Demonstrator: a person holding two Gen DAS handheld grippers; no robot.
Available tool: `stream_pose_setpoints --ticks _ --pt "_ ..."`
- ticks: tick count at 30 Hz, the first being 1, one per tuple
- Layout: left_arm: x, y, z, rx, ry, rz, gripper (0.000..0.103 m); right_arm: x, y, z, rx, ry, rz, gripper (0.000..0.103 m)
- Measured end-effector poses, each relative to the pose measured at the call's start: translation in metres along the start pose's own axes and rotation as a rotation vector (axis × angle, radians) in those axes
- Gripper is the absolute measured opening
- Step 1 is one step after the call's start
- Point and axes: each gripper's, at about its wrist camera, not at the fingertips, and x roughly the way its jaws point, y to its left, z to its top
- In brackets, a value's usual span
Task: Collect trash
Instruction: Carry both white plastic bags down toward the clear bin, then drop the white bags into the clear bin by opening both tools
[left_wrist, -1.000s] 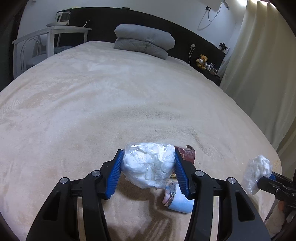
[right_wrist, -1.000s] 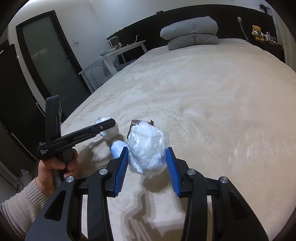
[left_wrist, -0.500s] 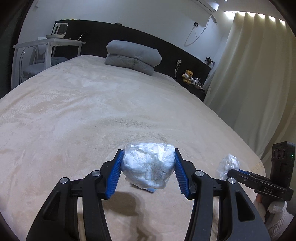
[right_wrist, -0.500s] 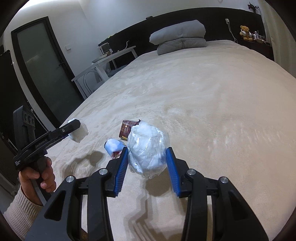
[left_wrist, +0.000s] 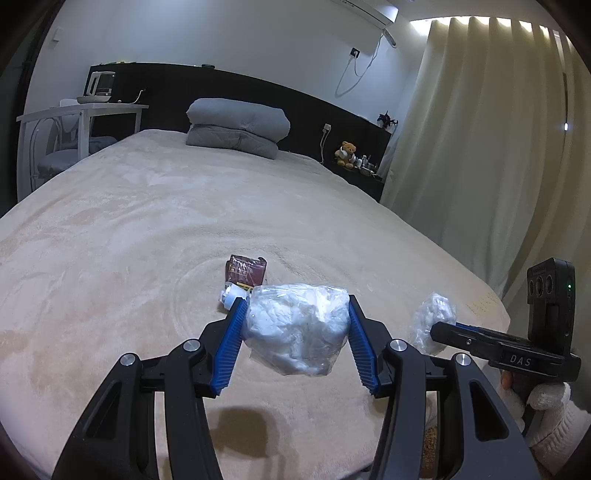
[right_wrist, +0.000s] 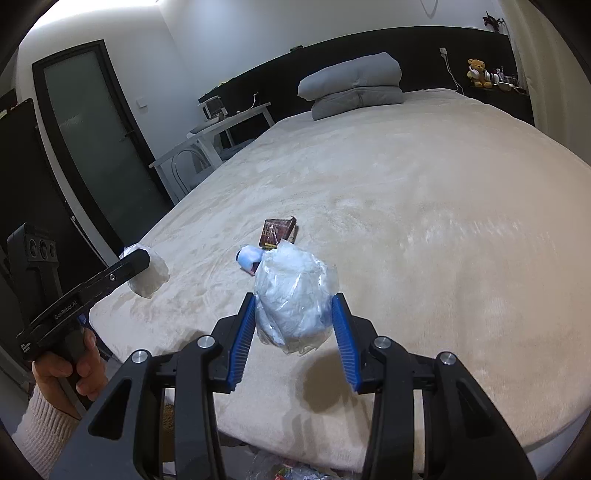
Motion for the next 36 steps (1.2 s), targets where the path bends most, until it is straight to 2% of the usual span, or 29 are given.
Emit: stream_pose_setpoints --ticks 13,22,30,33,36 --pt "-0.054 -0.031 -0.061 -0.035 0.005 -0.016 0.052 -0.048 0.03 -0.069 -0.011 -0.001 -0.001 0.042" --pt "-0.083 -0.058 -0.1 0.0 0.032 -0.032 0.052 -0.076 0.041 -0.108 -0.009 0.014 0.003 0.042" --pt "-0.08 -0.066 -0.133 -0.043 0.13 -0.04 0.052 -0.071 0.032 -0.132 0.028 0.111 0.012 0.042" --pt "-0.069 -0.064 -0.143 -0.067 0.194 -0.029 0.052 -0.06 0.021 -0.144 0.086 0.18 0.042 0.042" --pt "-0.057 -0.059 -0.156 -0.1 0.266 -0.011 0.052 -0.047 0.013 -0.157 0.117 0.249 0.03 0.042"
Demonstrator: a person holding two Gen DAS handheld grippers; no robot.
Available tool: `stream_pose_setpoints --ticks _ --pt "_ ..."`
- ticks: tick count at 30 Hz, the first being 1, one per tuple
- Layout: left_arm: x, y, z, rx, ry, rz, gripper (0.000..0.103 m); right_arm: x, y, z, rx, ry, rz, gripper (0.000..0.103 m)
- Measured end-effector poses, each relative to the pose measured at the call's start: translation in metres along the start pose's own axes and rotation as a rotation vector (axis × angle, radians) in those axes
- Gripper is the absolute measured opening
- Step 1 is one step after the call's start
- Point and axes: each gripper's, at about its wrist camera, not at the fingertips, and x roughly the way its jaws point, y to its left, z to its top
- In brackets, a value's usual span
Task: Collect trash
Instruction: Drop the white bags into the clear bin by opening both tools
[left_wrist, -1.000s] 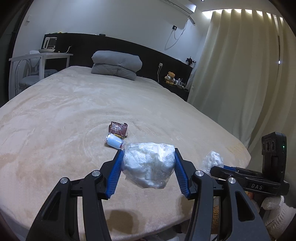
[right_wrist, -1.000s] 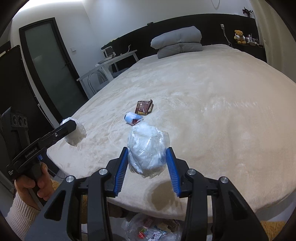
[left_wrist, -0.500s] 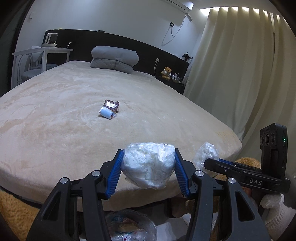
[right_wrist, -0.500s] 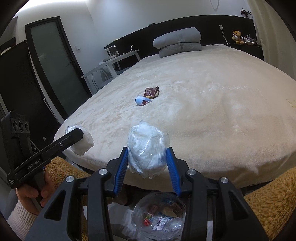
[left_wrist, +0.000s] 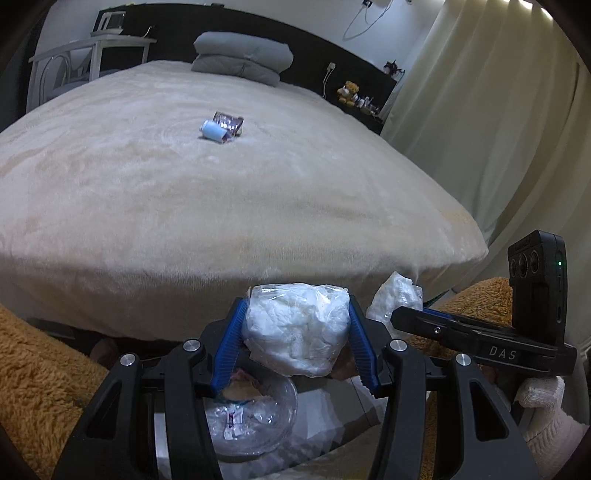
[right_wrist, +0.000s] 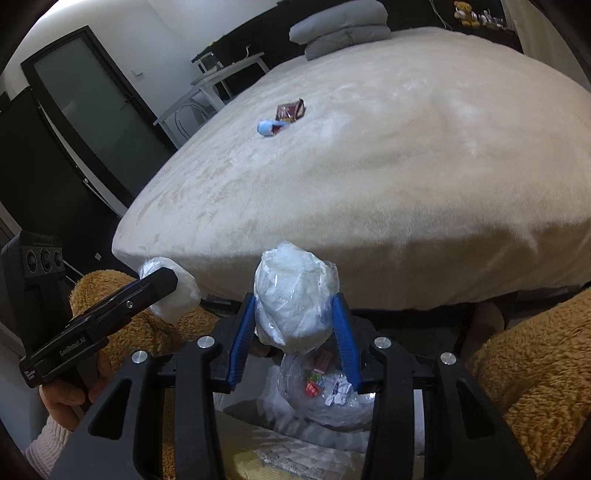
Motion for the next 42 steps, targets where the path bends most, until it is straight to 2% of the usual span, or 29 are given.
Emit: stream_pose_setpoints --ticks 6,14,25,31,42 --pt "0.029 0.015 -0.013 -0.051 0.134 0.043 0.052 0.021 -0.016 -0.004 0.056 0.107 0.015 0.042" --pt "0.071 0.036 -0.028 -0.138 0.324 0.046 0.052 0.059 -0.031 -0.007 0.142 0.258 0.052 0.042" --pt "0.119 0.057 -0.053 -0.241 0.552 0.057 0.052 0.104 -0.036 -0.008 0.194 0.391 0.015 0.042" --pt "0.133 0.065 -0.063 -0.269 0.63 0.07 0.052 0.125 -0.039 -0.011 0.207 0.458 -0.002 0.042" --pt "0.142 0.069 -0.068 -0.265 0.693 0.088 0.052 0.146 -0.044 -0.018 0.226 0.539 -0.024 0.042"
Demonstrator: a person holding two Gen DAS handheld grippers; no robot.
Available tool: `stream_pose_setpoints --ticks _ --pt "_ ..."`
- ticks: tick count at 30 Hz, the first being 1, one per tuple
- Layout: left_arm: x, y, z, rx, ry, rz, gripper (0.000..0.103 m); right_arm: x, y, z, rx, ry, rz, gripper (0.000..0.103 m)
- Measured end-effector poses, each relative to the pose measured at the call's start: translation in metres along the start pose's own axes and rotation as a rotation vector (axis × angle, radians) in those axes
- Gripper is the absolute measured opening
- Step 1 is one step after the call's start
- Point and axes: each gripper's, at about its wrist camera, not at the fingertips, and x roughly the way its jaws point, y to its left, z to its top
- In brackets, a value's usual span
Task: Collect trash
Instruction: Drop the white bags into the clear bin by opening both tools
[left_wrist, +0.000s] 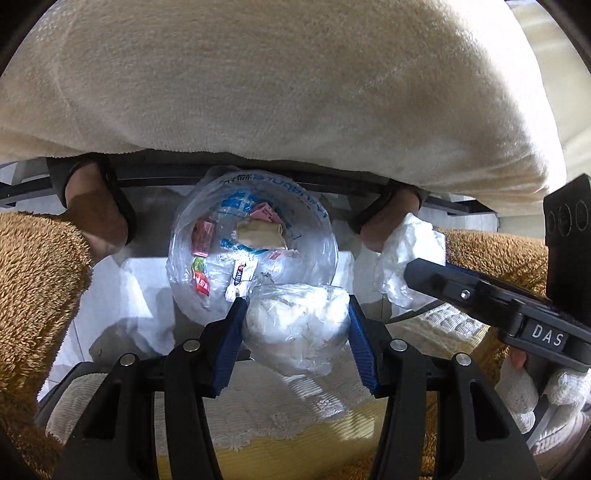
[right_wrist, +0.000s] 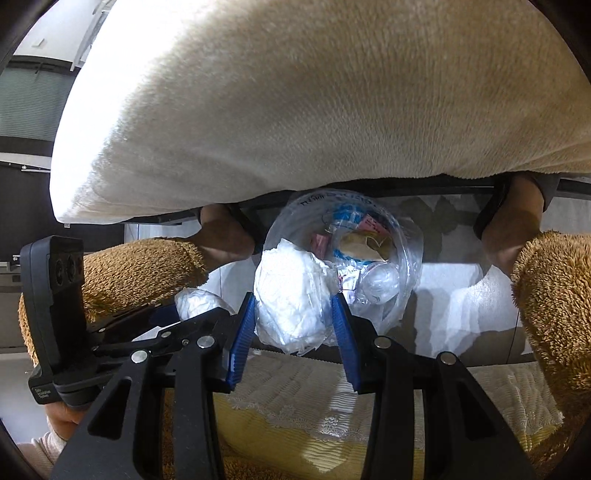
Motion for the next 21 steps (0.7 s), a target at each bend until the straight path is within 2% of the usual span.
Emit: stream_pose_setpoints --ticks 7,10,11,12,18,21 --pt "0.007 0.002 0.003 0.006 0.034 0.02 0.053 0.008 -0.006 0.004 0.033 0.031 -0.022 0.043" --pt "0.012 0.004 0.003 -0.003 0.067 0.015 0.062 0.008 -0.01 0.005 0.062 0.033 -0.009 0.047" --pt "0.011 0.005 0.002 -0.004 0.062 0.015 0.062 0.007 -0.012 0.006 0.082 0.028 0.01 0.054" --pt "0.01 0.005 0.002 -0.004 0.058 0.014 0.063 0.005 -0.015 0.006 0.099 0.018 0.023 0.055" --pt "0.003 0.005 0.001 -0.005 0.015 0.022 0.063 -0.004 -0.012 0.006 0.078 -0.019 0.041 0.055" --pt "-0.008 0.002 -0.001 0.012 -0.031 -0.001 0.063 -0.013 -0.009 0.004 0.051 -0.053 0.042 0.055"
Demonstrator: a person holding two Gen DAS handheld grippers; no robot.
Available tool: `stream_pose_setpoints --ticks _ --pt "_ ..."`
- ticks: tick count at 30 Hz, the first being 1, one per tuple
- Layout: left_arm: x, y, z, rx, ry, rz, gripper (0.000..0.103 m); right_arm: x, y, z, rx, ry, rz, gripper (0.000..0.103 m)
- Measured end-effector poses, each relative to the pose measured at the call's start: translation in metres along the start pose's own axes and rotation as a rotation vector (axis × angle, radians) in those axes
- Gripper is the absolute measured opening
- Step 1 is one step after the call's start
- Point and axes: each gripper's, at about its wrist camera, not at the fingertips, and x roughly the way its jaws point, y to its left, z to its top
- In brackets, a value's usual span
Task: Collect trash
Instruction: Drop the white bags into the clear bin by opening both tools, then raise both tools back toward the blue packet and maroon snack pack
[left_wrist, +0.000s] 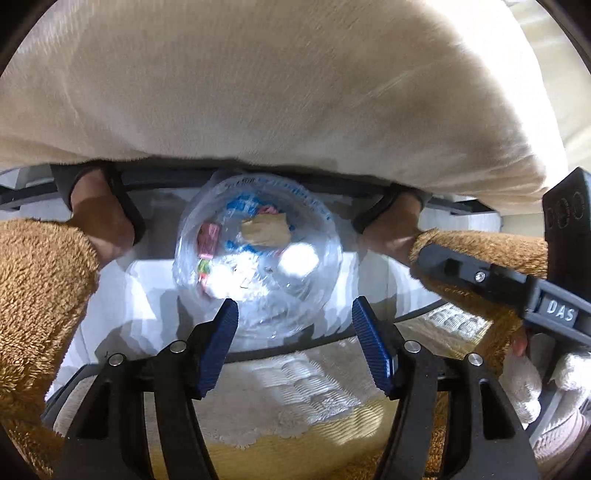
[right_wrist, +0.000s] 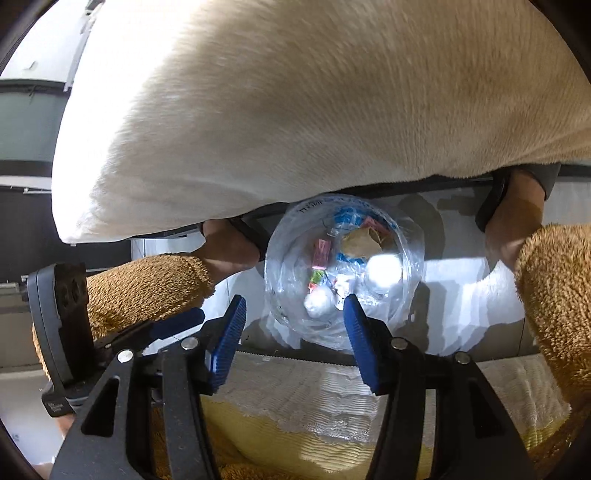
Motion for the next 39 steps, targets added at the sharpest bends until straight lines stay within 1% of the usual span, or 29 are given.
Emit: stream_pose_setpoints --ticks 2,6,10,15,19,24,26,28,31,34,37,39 --pt "-0.008 -0.004 -0.002 0.019 -0.032 -0.021 0.063 -0.007 0.001 -0.002 -0.015 -0.029 -0.002 0.055" --pt "-0.022 -0.011 -0.007 0.058 -0.1 -0.019 0.063 -0.022 0.004 -0.005 -0.05 -0.096 -0.001 0.055" --pt "-0.04 -0.015 -0.014 0.094 -0.187 -0.026 0.063 -0.042 0.009 -0.013 -0.1 -0.188 -0.003 0.055" --pt "-0.064 -0.016 -0.025 0.114 -0.295 -0.047 0.063 -0.07 0.022 -0.032 -0.191 -0.321 -0.01 0.055" --pt "-0.085 -0.027 -0.037 0.157 -0.397 -0.061 0.063 -0.093 0.034 -0.048 -0.286 -0.426 -0.006 0.055" --pt "-0.109 -0.046 -0.052 0.244 -0.524 -0.033 0.063 -0.123 0.049 -0.068 -0.396 -0.569 -0.021 0.055" --pt "-0.116 -0.051 -0.055 0.26 -0.561 -0.021 0.063 -0.139 0.051 -0.075 -0.429 -0.632 -0.023 0.055" --pt "-0.126 -0.053 -0.055 0.269 -0.595 -0.028 0.063 -0.153 0.051 -0.079 -0.454 -0.68 -0.032 0.055" --pt "-0.143 -0.052 -0.053 0.273 -0.651 -0.031 0.063 -0.169 0.051 -0.075 -0.465 -0.717 -0.047 0.055" --pt "-0.159 -0.048 -0.045 0.265 -0.693 -0.037 0.063 -0.182 0.05 -0.063 -0.465 -0.735 -0.053 0.055" --pt "-0.171 -0.046 -0.028 0.254 -0.704 -0.024 0.063 -0.197 0.048 -0.045 -0.464 -0.749 -0.05 0.055" --pt "-0.176 -0.049 -0.018 0.275 -0.707 -0.011 0.063 -0.203 0.047 -0.032 -0.46 -0.749 -0.038 0.055"
